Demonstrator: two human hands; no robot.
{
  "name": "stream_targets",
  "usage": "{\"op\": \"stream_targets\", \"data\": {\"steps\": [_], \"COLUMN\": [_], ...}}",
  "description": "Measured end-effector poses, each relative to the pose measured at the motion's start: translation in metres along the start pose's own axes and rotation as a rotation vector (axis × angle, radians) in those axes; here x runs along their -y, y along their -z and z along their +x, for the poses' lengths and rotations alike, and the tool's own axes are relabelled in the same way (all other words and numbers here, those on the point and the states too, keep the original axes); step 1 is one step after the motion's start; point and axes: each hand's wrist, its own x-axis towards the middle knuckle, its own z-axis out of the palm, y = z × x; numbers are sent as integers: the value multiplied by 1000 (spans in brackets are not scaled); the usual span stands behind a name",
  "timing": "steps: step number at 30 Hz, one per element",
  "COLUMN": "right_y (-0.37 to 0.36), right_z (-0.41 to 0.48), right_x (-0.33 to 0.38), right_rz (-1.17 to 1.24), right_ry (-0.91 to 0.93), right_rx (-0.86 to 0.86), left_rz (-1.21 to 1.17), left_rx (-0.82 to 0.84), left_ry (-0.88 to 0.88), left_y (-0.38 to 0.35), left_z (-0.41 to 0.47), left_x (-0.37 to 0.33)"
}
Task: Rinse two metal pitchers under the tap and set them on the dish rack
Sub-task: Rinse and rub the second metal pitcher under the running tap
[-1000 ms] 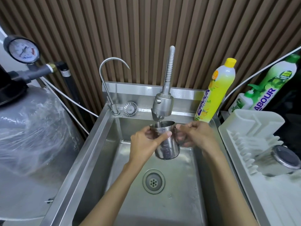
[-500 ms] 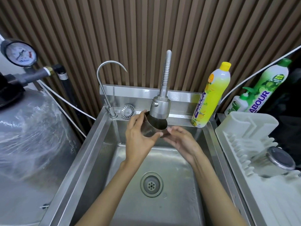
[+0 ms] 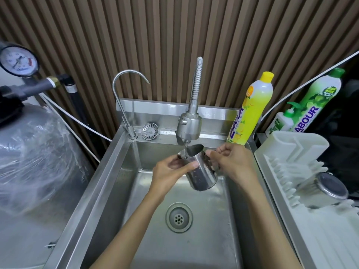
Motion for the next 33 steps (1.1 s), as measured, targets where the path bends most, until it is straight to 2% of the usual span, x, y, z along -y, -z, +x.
{"op": "stream_targets", "data": {"steps": [3,5,7,10,14,18,21,26,29,33], "right_y": [0,-3,-8,-18,-33,-33,-19,1,2,-7], "right_z": [-6,-5,-1,4,3,-4,-3,0,0,2], "right_x": [8,8,3,-9,-27,-28,-24,-12,-8,-8], "right_rz": [-100,19,257,544,804,713,586,280,151,334], "right_ry": [141,173,131,-22,-209,-270,-251,-109,40,103], "right_rx": [-71,-64,0,164,351,349,315,123,10,28], "left_rz": [-136,-182,-192,-34,269,388,411,201,38,-115], "left_rx": [53,5,-76,-239,-335,-385,-327,-101,-24,-79], "left_ry": [-19,-84,-158,-284,-450,-383,-288,-113,-93,-189], "left_y": [-7,-11,-12,-6,2,7,7,0,-6,-14], "left_z": [5,7,7,4,-6,-11,-12,-8,-1,5], "left_x": [2,1,0,-3,-12,-13,-9,-4,1,-1]}}
